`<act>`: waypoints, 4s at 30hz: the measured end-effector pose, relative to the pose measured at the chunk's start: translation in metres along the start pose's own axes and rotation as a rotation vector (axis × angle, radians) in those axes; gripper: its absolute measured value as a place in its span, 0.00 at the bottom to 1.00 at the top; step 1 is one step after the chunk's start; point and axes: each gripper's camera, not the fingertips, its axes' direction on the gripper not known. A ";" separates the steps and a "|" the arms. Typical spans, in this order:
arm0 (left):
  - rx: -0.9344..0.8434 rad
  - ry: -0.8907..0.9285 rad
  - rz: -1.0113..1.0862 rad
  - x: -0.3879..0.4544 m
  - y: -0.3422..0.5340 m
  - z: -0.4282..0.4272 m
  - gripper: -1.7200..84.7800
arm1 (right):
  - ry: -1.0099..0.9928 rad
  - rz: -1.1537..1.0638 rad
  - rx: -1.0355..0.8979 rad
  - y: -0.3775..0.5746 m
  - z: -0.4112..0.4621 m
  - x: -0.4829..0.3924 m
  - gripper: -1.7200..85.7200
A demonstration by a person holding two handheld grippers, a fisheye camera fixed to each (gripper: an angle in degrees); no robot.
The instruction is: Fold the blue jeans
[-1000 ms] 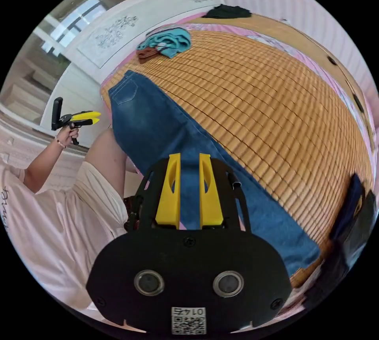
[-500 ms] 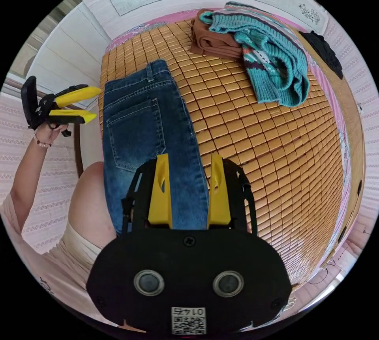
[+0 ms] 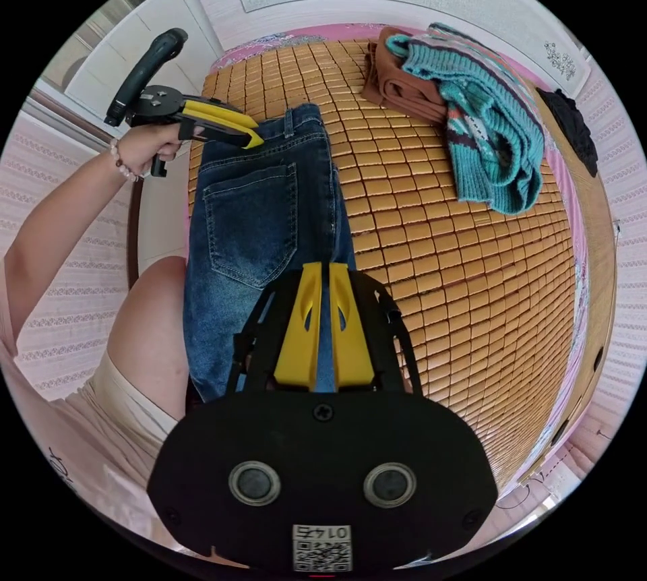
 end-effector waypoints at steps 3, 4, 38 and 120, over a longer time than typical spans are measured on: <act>0.105 -0.069 0.027 0.016 0.019 -0.029 0.03 | 0.004 -0.046 0.045 -0.010 -0.007 0.000 0.02; 0.142 -0.090 0.019 0.020 0.027 -0.039 0.03 | 0.009 -0.058 0.063 -0.014 -0.007 0.000 0.03; -0.161 0.051 0.965 0.515 0.214 0.128 0.01 | 0.068 0.332 -0.322 0.195 0.029 0.095 0.01; -0.283 0.544 0.987 0.682 0.275 0.212 0.01 | -0.178 0.985 1.541 1.344 -0.438 0.011 0.05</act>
